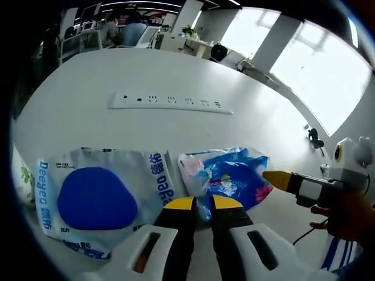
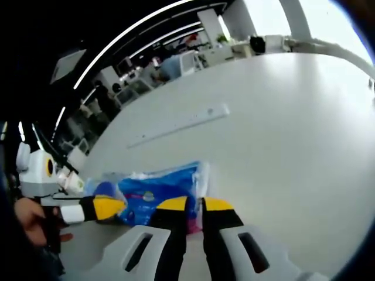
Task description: Arrange the tabletop items into an orderly group along one side of the table until the central work area is clear of visible clutter.
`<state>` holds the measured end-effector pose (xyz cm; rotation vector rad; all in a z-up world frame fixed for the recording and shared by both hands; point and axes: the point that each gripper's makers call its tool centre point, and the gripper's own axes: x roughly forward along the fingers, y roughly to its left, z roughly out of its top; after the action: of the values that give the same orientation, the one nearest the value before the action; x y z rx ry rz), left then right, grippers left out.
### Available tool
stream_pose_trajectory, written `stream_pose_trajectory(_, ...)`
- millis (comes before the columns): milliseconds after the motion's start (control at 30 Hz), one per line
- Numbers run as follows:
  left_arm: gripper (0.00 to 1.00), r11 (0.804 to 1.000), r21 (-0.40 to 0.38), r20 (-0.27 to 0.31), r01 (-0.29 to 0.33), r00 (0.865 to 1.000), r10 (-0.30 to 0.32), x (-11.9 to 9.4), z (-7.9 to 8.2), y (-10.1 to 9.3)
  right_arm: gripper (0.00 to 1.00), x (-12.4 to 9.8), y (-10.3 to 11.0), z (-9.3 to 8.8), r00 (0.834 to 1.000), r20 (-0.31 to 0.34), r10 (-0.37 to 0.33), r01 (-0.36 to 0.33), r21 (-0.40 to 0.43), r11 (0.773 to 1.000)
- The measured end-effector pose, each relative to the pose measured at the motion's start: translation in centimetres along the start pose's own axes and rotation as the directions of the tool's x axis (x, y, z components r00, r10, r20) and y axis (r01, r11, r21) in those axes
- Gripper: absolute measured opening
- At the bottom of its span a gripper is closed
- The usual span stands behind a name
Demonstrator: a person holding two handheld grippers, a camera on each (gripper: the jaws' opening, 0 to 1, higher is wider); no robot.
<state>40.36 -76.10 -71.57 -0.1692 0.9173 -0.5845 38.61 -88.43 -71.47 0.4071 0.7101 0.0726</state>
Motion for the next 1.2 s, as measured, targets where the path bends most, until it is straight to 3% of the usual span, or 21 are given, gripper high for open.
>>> stream_pose_trajectory(600, 0.16, 0.999, 0.028, 0.022, 0.015, 1.0, -0.015, -0.9, 0.4, -0.6, 0.1, -1.4, 0.2, 0.9, 0.999, 0.042, -0.007, 0.008, -0.029, 1.0)
stream_pose_trajectory(1200, 0.23, 0.998, 0.054, 0.086, 0.024, 0.996, -0.028, -3.1, -1.0, -0.2, 0.13, -4.2, 0.4, -1.4, 0.998, 0.062, 0.001, 0.002, -0.047, 0.999)
